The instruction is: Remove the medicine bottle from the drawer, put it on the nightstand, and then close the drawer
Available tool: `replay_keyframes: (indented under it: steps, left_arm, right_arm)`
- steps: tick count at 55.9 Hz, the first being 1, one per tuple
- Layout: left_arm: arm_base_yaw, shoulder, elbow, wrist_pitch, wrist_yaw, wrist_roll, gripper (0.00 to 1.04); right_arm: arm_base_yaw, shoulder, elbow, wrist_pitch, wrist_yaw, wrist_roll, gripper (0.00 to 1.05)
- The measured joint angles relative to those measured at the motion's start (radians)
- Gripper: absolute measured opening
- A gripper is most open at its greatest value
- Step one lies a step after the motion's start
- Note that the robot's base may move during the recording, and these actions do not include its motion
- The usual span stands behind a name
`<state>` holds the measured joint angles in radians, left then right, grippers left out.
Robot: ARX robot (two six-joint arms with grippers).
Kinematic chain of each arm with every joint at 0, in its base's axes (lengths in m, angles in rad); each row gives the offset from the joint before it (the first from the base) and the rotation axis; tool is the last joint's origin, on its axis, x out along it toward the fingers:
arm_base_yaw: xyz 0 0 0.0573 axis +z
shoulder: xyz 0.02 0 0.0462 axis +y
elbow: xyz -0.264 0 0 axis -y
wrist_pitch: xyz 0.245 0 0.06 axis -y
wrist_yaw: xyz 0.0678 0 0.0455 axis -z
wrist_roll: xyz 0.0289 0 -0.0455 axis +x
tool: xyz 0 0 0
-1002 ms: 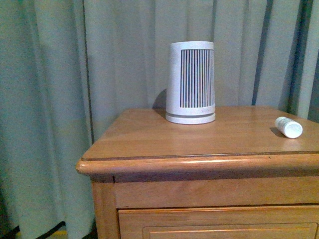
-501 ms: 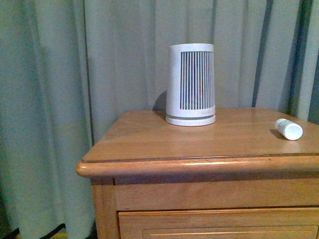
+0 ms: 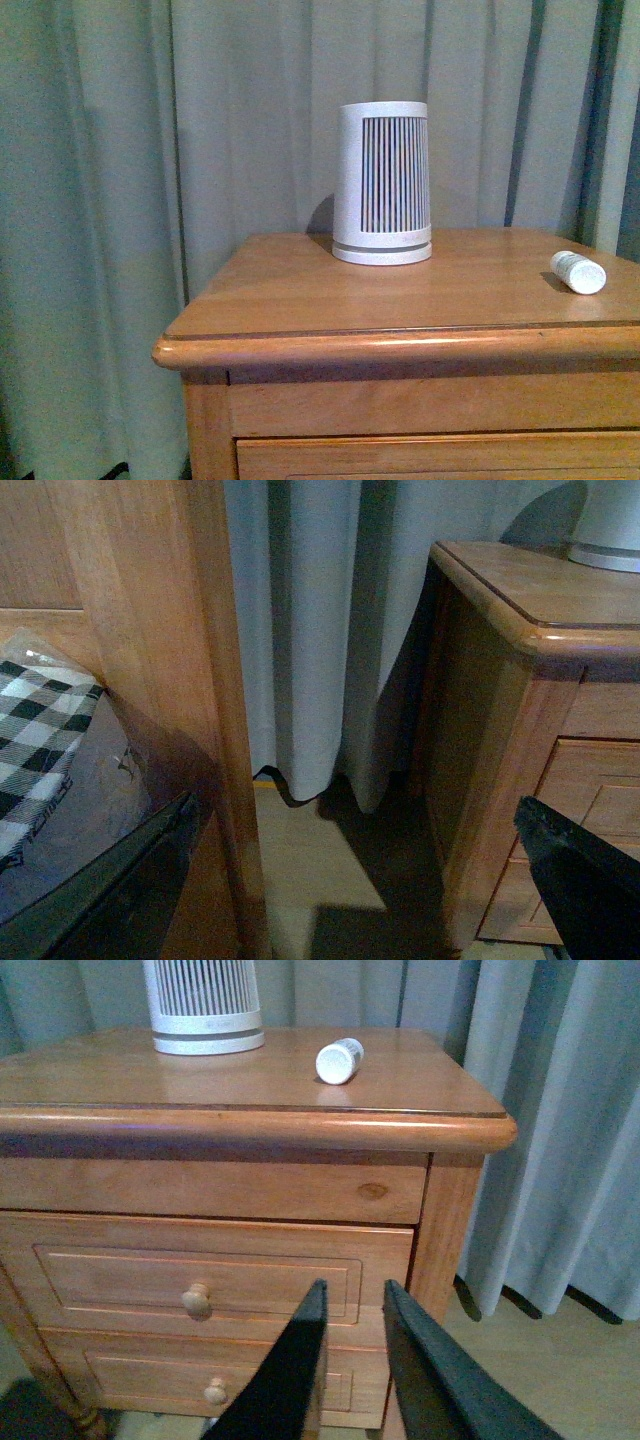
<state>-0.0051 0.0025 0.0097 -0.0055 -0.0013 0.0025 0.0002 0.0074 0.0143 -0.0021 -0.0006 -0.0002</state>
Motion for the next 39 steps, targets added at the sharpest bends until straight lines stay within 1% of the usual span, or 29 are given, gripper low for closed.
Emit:
replay_keyframes:
  steps: [2, 9, 14, 15, 17, 26, 39]
  left_arm:
    - [0.0, 0.0, 0.0, 0.0, 0.0, 0.0, 0.98]
    - [0.0, 0.0, 0.0, 0.0, 0.0, 0.0, 0.98]
    - [0.0, 0.0, 0.0, 0.0, 0.0, 0.0, 0.98]
    - [0.0, 0.0, 0.0, 0.0, 0.0, 0.0, 0.98]
    - [0.0, 0.0, 0.0, 0.0, 0.0, 0.0, 0.98]
    - [0.0, 0.0, 0.0, 0.0, 0.0, 0.0, 0.98]
    - [0.0, 0.0, 0.0, 0.0, 0.0, 0.0, 0.98]
  right_arm:
    - [0.0, 0.0, 0.0, 0.0, 0.0, 0.0, 0.31]
    - [0.0, 0.0, 0.0, 0.0, 0.0, 0.0, 0.49]
    - [0.0, 0.0, 0.0, 0.0, 0.0, 0.0, 0.66]
    - [0.0, 0.0, 0.0, 0.0, 0.0, 0.0, 0.68]
    - [0.0, 0.0, 0.0, 0.0, 0.0, 0.0, 0.75]
    - [0.0, 0.0, 0.0, 0.0, 0.0, 0.0, 0.99]
    - [0.0, 0.0, 0.0, 0.0, 0.0, 0.0, 0.98]
